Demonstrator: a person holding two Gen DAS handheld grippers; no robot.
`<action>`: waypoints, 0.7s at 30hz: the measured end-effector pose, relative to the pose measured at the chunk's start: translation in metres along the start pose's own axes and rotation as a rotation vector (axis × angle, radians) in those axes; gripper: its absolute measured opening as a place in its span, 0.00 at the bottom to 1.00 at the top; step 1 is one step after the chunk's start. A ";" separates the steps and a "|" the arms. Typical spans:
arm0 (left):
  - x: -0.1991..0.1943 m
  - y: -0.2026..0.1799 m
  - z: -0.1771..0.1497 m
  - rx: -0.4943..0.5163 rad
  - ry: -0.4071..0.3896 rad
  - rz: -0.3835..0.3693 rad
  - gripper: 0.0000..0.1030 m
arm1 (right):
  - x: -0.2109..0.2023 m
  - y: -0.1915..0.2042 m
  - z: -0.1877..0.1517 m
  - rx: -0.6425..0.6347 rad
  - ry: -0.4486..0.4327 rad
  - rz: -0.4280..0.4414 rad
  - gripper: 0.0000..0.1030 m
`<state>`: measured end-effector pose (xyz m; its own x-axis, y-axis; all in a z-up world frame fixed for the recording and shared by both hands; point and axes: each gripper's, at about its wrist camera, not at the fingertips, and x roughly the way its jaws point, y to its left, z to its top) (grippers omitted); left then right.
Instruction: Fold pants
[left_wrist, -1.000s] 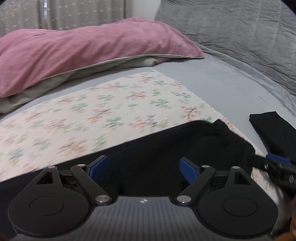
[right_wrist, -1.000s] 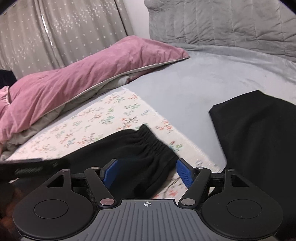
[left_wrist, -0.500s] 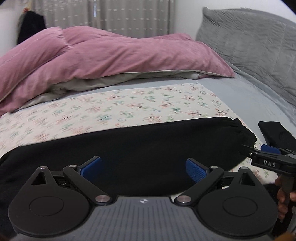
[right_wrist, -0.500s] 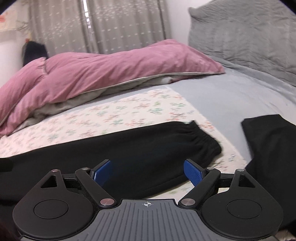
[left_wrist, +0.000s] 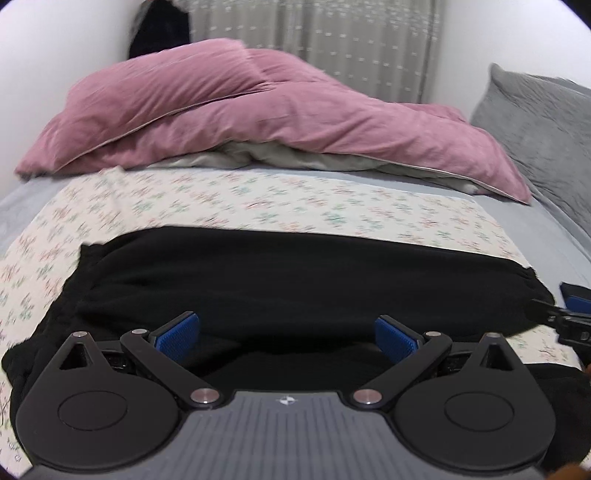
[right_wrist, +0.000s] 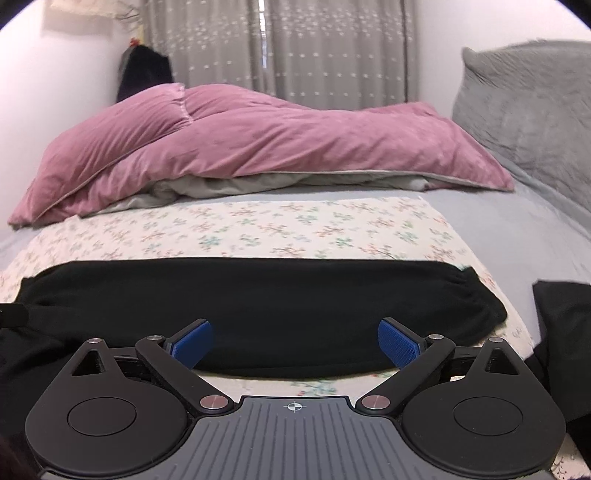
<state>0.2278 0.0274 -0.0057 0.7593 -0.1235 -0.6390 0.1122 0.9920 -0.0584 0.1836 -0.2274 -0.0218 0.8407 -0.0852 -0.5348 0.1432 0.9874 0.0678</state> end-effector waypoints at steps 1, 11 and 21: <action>0.003 0.008 -0.001 -0.012 0.005 0.005 1.00 | 0.001 0.005 0.002 -0.006 0.001 0.004 0.96; 0.043 0.101 -0.007 -0.136 0.022 0.067 1.00 | 0.036 0.062 0.014 -0.008 0.061 0.046 0.98; 0.062 0.157 -0.009 -0.218 0.042 0.076 1.00 | 0.105 0.149 0.040 -0.170 0.102 0.166 0.98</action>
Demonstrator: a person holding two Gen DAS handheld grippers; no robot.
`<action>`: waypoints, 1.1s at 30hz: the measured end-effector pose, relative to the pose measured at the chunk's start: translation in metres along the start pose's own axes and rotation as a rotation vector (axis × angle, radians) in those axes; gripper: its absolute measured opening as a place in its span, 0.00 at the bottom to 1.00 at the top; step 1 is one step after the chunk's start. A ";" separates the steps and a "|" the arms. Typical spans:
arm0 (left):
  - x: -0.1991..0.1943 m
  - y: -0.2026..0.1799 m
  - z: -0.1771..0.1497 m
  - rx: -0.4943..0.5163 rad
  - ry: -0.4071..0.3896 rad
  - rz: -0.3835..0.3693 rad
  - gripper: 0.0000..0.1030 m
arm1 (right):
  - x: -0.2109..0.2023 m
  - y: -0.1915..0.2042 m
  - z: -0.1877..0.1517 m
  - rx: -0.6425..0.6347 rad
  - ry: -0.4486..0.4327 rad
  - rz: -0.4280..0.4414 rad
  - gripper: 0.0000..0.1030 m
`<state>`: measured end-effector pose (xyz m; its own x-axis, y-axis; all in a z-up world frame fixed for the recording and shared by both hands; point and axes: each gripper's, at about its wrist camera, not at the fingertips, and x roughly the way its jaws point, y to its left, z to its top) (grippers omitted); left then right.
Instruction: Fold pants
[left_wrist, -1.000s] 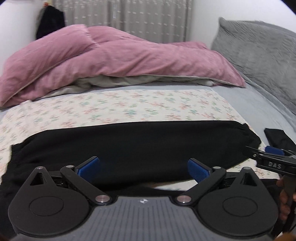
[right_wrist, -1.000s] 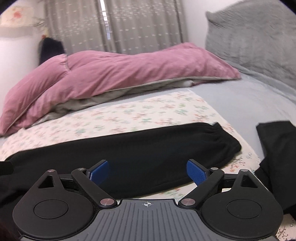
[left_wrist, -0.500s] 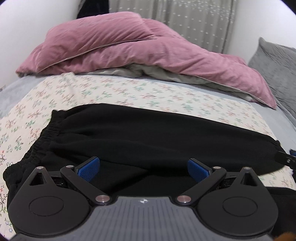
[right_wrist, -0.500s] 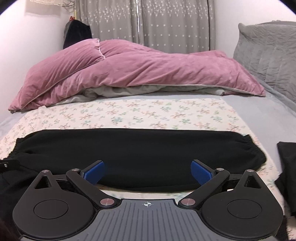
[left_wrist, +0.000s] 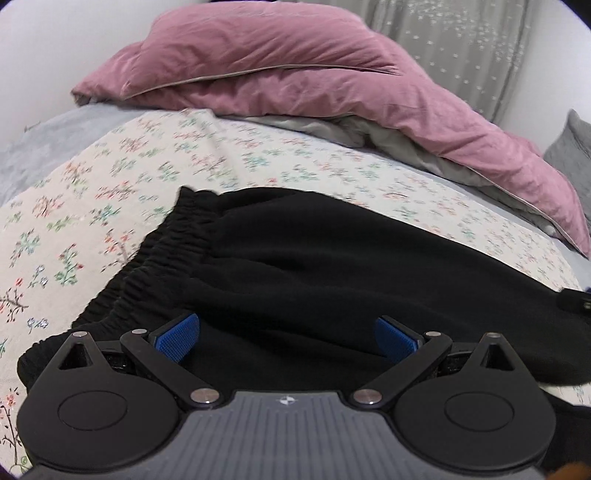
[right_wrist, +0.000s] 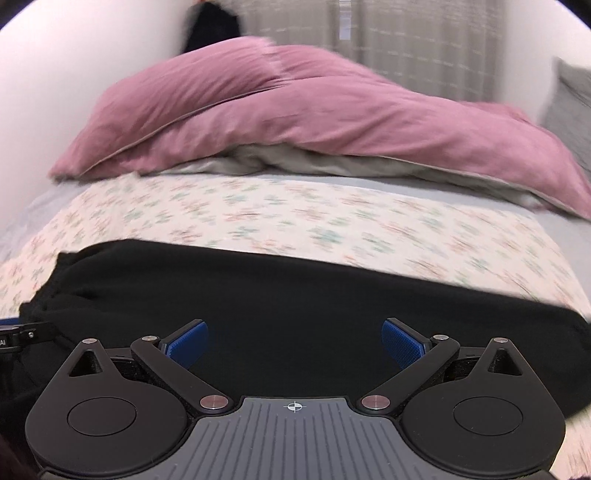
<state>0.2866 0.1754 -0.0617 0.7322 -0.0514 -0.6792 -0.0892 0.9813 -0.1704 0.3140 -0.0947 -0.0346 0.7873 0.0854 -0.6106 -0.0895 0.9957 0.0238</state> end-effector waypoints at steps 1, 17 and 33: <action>0.002 0.005 0.001 -0.012 0.004 0.008 1.00 | 0.010 0.009 0.005 -0.035 0.005 0.020 0.98; 0.031 0.031 0.014 -0.098 0.060 0.055 1.00 | 0.150 0.137 0.068 -0.532 0.097 0.174 0.98; 0.034 0.041 0.014 -0.142 0.076 0.027 1.00 | 0.233 0.131 0.078 -0.484 0.218 0.158 0.87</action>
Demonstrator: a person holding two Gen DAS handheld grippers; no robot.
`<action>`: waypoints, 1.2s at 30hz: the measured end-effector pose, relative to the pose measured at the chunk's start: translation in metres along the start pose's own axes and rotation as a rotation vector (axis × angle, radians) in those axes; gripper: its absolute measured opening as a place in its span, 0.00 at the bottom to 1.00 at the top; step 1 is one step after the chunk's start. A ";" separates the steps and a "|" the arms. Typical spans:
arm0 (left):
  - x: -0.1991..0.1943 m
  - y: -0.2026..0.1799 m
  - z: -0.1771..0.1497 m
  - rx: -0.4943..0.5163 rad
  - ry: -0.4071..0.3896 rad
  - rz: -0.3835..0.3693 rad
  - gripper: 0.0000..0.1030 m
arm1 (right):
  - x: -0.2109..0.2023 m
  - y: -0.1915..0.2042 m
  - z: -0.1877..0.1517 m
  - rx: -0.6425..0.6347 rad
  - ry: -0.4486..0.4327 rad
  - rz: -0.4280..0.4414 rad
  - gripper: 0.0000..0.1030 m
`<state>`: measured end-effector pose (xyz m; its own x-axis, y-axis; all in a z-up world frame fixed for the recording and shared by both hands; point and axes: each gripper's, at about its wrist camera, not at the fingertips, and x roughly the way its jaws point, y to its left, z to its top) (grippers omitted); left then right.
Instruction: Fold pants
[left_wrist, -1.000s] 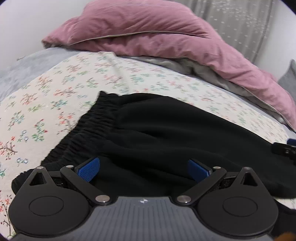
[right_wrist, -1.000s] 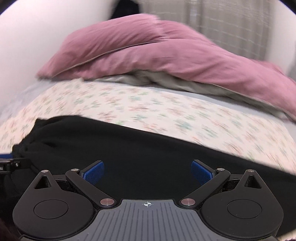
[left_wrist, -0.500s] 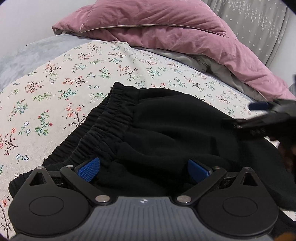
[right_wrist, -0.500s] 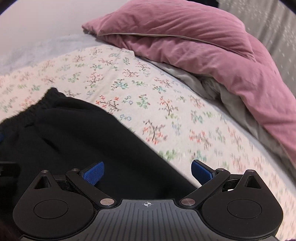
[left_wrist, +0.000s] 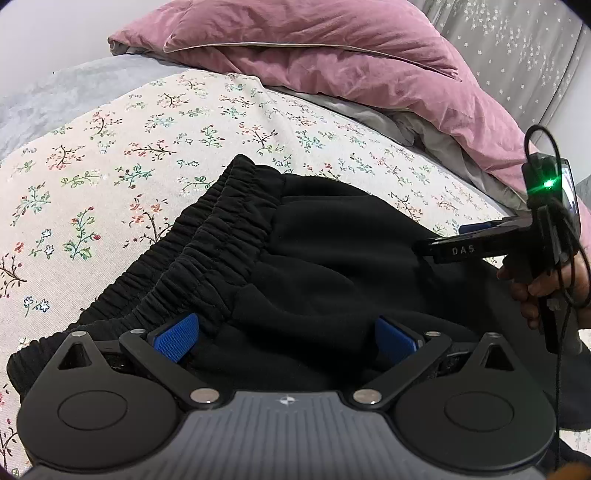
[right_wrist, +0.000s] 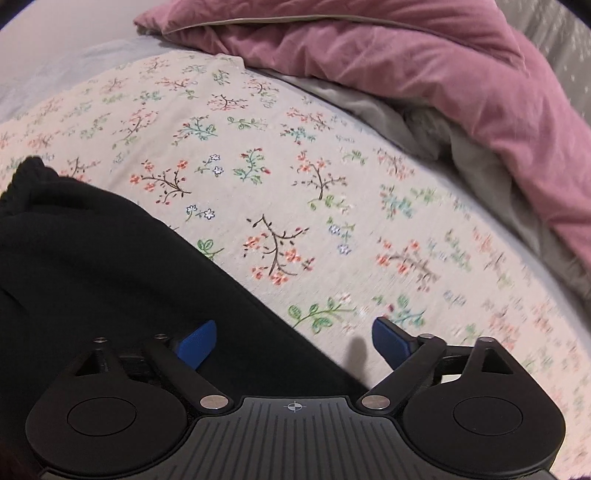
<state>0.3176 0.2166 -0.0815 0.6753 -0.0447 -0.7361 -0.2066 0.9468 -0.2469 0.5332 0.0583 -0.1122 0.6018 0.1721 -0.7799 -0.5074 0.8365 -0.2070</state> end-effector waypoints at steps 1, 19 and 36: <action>0.000 -0.001 0.000 0.004 0.000 0.004 1.00 | 0.000 -0.001 -0.001 0.017 0.002 0.018 0.81; -0.014 0.005 -0.005 0.017 -0.036 -0.068 1.00 | -0.097 0.019 0.003 0.087 -0.068 0.050 0.07; -0.087 0.030 -0.060 -0.009 -0.158 -0.275 1.00 | -0.220 0.125 -0.117 0.092 -0.191 0.133 0.07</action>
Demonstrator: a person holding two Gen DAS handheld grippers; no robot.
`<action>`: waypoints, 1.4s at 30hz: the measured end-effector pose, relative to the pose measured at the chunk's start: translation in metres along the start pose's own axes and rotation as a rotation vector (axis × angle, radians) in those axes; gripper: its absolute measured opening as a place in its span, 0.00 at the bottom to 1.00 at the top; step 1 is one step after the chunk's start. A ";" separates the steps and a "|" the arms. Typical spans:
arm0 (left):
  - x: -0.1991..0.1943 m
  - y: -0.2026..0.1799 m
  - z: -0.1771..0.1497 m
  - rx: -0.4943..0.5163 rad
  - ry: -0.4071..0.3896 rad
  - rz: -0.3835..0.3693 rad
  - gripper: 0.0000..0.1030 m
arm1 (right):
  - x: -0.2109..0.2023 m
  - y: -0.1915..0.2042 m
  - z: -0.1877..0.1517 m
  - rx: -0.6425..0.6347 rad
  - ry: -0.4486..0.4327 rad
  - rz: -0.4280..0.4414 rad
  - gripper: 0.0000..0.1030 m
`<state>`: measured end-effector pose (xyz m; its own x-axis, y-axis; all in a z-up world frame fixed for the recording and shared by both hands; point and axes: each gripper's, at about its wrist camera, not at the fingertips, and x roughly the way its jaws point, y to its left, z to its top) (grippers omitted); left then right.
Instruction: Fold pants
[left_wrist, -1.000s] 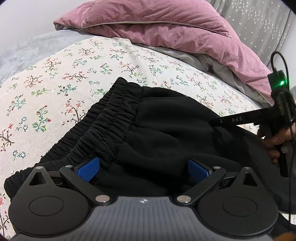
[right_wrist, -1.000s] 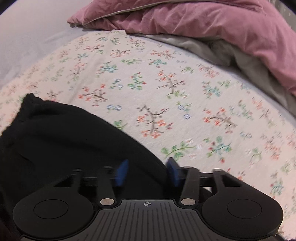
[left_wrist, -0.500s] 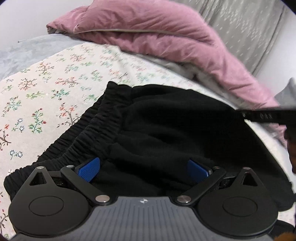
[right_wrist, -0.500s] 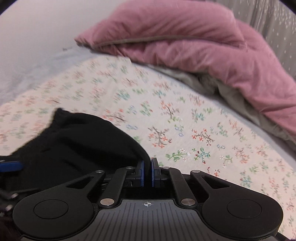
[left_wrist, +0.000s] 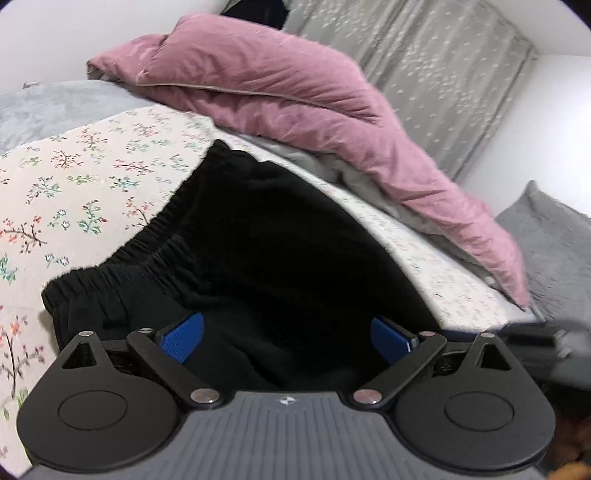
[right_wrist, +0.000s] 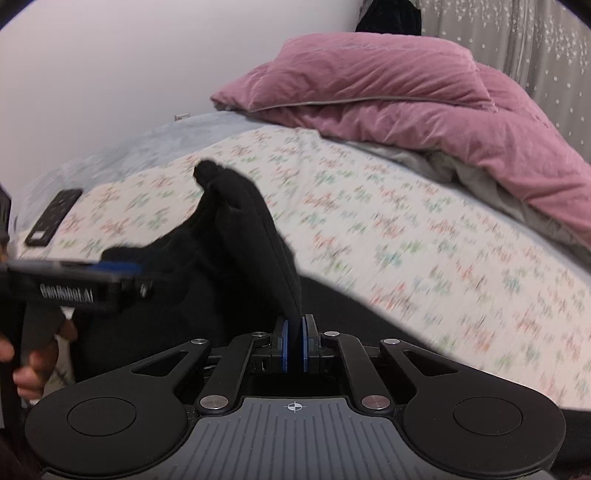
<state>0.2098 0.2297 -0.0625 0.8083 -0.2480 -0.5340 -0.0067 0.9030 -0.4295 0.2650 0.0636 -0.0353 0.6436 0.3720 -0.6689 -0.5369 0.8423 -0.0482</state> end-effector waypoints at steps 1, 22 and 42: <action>-0.002 0.000 -0.004 0.002 0.000 -0.012 1.00 | 0.000 0.006 -0.008 -0.003 0.005 0.002 0.07; 0.015 -0.016 -0.003 -0.039 0.013 0.097 0.69 | -0.045 -0.036 -0.060 0.127 0.077 -0.139 0.54; 0.019 -0.010 0.008 -0.101 -0.050 0.173 0.23 | -0.021 -0.244 -0.056 0.533 0.282 -0.513 0.65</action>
<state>0.2295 0.2188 -0.0622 0.8179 -0.0721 -0.5708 -0.2053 0.8903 -0.4066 0.3517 -0.1713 -0.0515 0.5389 -0.1665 -0.8257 0.1692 0.9817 -0.0875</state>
